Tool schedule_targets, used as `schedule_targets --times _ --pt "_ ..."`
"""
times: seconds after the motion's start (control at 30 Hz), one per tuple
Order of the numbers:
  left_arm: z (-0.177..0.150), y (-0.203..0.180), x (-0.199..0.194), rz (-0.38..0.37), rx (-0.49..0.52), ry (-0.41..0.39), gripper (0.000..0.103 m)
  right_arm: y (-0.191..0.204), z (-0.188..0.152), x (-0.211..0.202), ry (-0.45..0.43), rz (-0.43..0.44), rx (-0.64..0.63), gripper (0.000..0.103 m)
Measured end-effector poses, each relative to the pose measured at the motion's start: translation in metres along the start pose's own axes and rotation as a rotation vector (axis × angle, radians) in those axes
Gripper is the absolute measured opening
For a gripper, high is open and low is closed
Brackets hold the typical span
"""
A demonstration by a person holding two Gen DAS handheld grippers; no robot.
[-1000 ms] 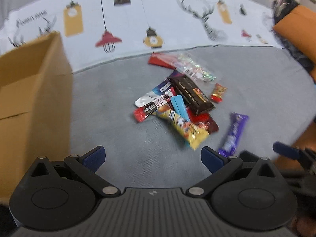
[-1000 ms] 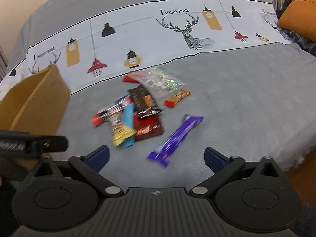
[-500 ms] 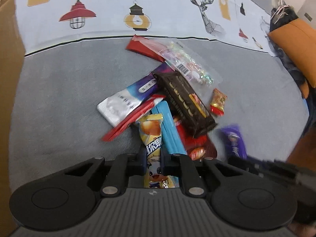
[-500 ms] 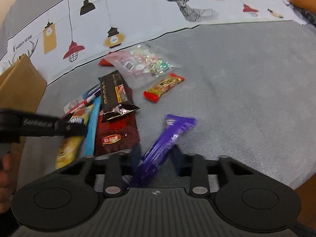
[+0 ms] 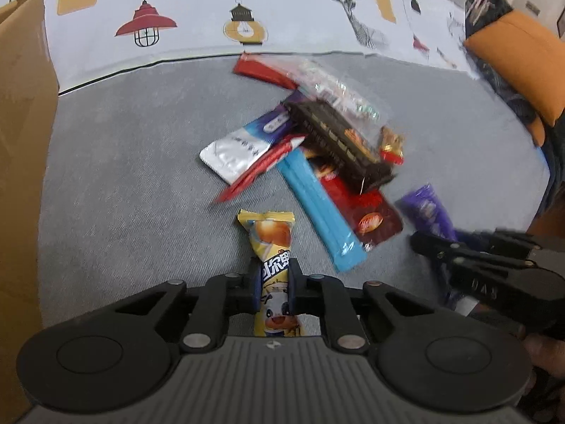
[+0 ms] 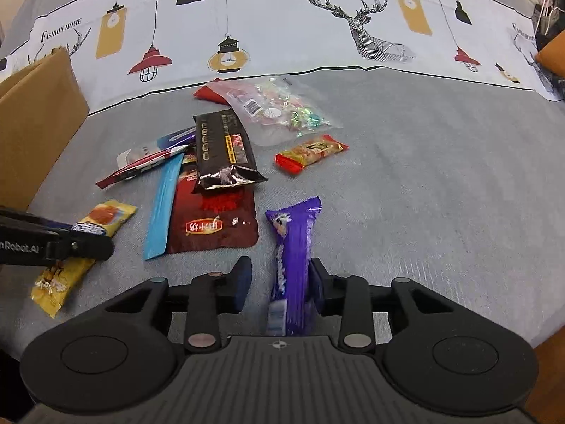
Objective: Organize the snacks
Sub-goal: 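Grasp the yellow wafer bar with the left tool while the right tool grasps the purple chocolate bar, then carry both bars over the box and open both tools to drop them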
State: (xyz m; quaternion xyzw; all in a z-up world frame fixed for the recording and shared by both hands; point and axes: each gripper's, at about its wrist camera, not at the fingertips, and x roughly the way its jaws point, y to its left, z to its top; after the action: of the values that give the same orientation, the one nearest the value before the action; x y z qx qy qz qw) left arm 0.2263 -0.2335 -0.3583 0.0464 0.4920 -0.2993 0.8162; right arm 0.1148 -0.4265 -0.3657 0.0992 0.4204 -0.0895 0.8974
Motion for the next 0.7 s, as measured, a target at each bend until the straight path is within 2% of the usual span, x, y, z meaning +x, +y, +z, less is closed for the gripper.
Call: schedule_targets --times 0.03,0.1,0.17,0.27,0.37,0.5,0.7 --pt "0.000 0.001 0.000 -0.003 -0.008 0.000 0.014 -0.004 0.003 0.000 0.004 0.005 0.025 0.014" --pt "-0.002 -0.001 -0.004 -0.006 -0.002 -0.001 0.014 -0.009 0.005 -0.002 0.003 0.038 0.079 0.014" --pt "-0.005 -0.004 -0.014 -0.030 0.020 0.014 0.014 -0.004 0.005 -0.008 -0.018 0.003 0.064 0.014" --pt "-0.008 -0.011 -0.039 -0.020 0.074 -0.023 0.014 0.007 0.001 -0.026 -0.046 -0.026 0.038 0.014" --pt "-0.008 -0.009 -0.076 -0.021 0.091 -0.094 0.014 0.021 -0.003 -0.055 -0.073 -0.030 0.056 0.014" --pt "-0.008 0.003 -0.129 -0.053 0.070 -0.186 0.014 0.053 -0.001 -0.096 -0.105 0.030 0.083 0.014" --pt "-0.002 0.029 -0.220 -0.006 0.042 -0.392 0.014 0.127 0.041 -0.155 -0.210 0.121 -0.031 0.014"
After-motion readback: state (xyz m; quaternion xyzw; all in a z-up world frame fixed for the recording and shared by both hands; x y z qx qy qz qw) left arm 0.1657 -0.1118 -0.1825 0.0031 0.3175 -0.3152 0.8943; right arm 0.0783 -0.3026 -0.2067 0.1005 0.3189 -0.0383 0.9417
